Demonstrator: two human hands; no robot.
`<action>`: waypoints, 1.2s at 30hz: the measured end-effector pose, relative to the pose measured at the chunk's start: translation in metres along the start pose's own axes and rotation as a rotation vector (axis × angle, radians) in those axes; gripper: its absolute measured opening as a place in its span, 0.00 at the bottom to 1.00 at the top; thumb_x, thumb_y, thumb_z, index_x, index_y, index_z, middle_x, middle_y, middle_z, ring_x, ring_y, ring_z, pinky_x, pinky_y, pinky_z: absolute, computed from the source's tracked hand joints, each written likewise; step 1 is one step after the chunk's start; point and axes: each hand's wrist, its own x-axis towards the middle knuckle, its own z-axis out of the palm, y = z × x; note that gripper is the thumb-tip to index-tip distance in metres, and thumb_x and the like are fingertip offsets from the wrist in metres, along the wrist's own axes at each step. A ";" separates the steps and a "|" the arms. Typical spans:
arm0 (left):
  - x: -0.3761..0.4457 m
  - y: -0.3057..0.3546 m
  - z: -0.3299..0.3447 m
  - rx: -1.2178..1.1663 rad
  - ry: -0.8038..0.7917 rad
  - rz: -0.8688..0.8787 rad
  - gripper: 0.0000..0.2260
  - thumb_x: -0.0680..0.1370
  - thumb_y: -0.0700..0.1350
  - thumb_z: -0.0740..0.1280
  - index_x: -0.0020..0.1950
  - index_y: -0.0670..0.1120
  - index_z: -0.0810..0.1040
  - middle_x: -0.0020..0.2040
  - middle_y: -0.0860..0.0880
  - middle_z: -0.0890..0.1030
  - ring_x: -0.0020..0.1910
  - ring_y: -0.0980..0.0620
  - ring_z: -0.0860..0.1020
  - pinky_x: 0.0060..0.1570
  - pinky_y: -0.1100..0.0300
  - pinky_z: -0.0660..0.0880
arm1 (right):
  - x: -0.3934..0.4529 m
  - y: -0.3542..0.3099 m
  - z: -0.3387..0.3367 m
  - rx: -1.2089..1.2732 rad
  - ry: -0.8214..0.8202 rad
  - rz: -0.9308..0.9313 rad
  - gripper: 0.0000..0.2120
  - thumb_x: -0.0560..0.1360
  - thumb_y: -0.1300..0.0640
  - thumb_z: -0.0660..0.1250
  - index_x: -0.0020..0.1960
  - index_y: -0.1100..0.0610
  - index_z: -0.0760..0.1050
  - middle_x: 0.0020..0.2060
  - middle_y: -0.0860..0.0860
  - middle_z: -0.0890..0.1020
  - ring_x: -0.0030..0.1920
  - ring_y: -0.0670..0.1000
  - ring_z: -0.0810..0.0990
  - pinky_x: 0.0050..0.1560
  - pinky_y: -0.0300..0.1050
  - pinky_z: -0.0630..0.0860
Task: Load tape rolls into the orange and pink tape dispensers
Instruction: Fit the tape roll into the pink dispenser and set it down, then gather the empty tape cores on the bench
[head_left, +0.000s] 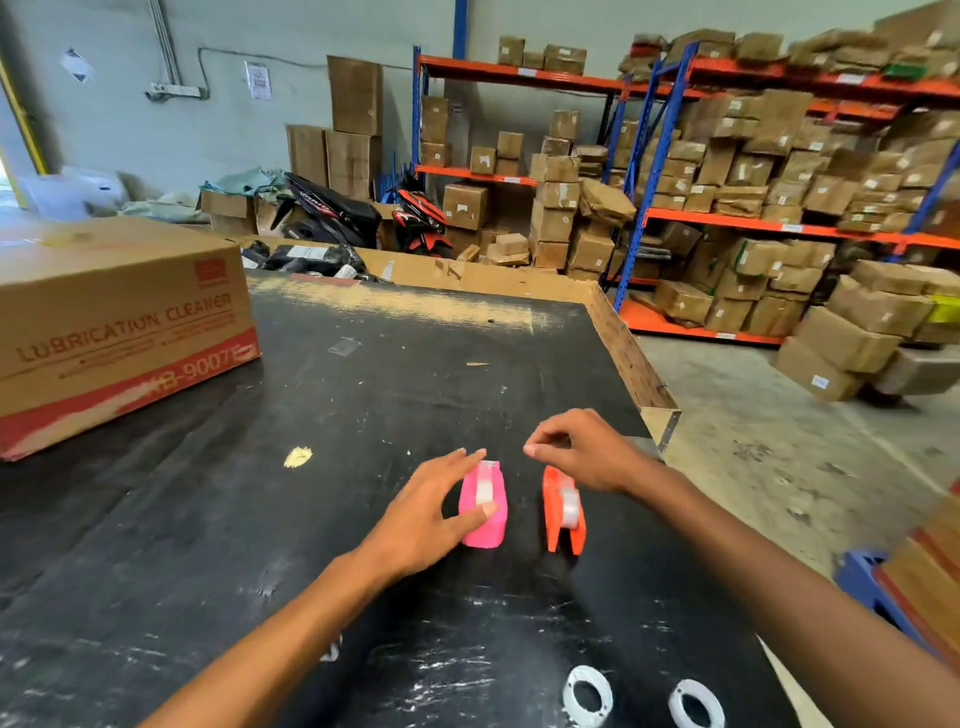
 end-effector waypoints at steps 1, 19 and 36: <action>-0.002 0.006 0.002 -0.002 0.023 0.020 0.30 0.71 0.59 0.66 0.72 0.55 0.66 0.73 0.54 0.66 0.74 0.58 0.60 0.74 0.58 0.57 | -0.014 -0.001 -0.004 -0.015 0.003 0.001 0.06 0.74 0.56 0.68 0.45 0.57 0.83 0.41 0.51 0.86 0.43 0.48 0.82 0.47 0.46 0.77; -0.052 0.083 0.067 0.430 -0.621 0.353 0.21 0.72 0.58 0.68 0.61 0.51 0.77 0.56 0.48 0.78 0.58 0.47 0.74 0.54 0.49 0.74 | -0.214 0.004 0.019 -0.177 -0.259 0.351 0.16 0.69 0.51 0.74 0.55 0.53 0.78 0.49 0.55 0.79 0.47 0.54 0.77 0.49 0.53 0.77; -0.028 -0.056 -0.084 0.481 -0.284 -0.099 0.13 0.70 0.47 0.66 0.53 0.47 0.76 0.53 0.43 0.81 0.53 0.39 0.78 0.44 0.53 0.73 | 0.000 -0.108 0.100 -0.470 -0.187 -0.093 0.20 0.71 0.53 0.69 0.62 0.54 0.74 0.54 0.58 0.82 0.57 0.60 0.76 0.57 0.50 0.66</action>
